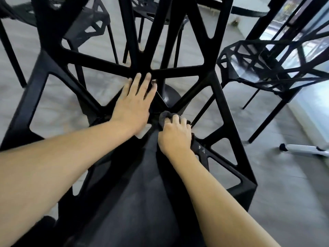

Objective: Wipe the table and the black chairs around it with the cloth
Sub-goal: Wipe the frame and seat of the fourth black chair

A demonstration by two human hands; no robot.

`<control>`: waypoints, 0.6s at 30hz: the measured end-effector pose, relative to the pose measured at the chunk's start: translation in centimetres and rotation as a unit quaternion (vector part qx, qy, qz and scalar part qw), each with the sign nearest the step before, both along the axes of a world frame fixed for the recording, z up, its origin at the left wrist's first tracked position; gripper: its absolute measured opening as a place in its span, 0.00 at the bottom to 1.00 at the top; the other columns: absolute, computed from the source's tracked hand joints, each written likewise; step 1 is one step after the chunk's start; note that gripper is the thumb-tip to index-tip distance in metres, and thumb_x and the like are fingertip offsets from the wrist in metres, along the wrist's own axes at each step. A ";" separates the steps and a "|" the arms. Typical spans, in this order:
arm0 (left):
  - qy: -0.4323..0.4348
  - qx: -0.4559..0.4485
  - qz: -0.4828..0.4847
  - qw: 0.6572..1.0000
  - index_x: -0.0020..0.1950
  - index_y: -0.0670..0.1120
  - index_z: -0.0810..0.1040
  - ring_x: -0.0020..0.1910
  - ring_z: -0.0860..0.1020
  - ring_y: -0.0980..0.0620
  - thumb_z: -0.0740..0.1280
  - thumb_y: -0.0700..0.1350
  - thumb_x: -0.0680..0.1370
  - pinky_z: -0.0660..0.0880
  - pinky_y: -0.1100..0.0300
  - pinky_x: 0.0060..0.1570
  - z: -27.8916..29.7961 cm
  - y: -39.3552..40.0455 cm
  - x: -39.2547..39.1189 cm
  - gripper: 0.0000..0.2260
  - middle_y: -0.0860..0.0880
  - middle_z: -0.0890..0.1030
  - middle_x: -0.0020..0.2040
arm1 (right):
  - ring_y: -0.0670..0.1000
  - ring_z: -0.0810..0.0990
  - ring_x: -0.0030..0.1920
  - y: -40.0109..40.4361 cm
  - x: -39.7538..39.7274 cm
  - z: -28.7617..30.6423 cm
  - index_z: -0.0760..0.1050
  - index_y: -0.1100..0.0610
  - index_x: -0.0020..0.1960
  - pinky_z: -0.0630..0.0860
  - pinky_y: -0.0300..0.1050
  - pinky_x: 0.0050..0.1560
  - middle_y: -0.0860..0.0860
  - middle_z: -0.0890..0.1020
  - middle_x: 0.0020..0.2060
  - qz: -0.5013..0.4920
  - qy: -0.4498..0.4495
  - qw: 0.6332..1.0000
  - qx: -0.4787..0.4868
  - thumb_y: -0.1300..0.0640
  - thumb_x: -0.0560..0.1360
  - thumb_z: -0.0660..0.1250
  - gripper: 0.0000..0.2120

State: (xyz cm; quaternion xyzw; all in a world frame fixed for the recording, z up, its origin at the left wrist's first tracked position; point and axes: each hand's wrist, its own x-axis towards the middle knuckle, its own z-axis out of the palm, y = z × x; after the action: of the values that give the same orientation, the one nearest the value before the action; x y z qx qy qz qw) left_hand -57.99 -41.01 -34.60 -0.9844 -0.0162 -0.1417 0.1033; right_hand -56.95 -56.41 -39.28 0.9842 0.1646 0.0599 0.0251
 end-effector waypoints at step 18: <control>0.119 -0.207 0.042 0.970 0.83 0.51 0.47 0.81 0.46 0.46 0.46 0.60 0.83 0.41 0.50 0.79 -8.7 -4.5 -10.4 0.30 0.46 0.52 0.82 | 0.60 0.79 0.44 -14.8 -6.6 3.2 0.80 0.59 0.47 0.76 0.53 0.44 0.56 0.81 0.41 0.169 -0.081 0.976 -0.109 0.52 0.74 0.63 0.12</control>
State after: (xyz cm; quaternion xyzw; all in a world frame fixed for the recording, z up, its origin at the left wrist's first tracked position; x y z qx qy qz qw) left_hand -68.37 -45.51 -43.34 -0.9926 -0.0739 -0.0124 -0.0952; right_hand -63.59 -71.18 -36.06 0.9255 0.3311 0.1247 0.1349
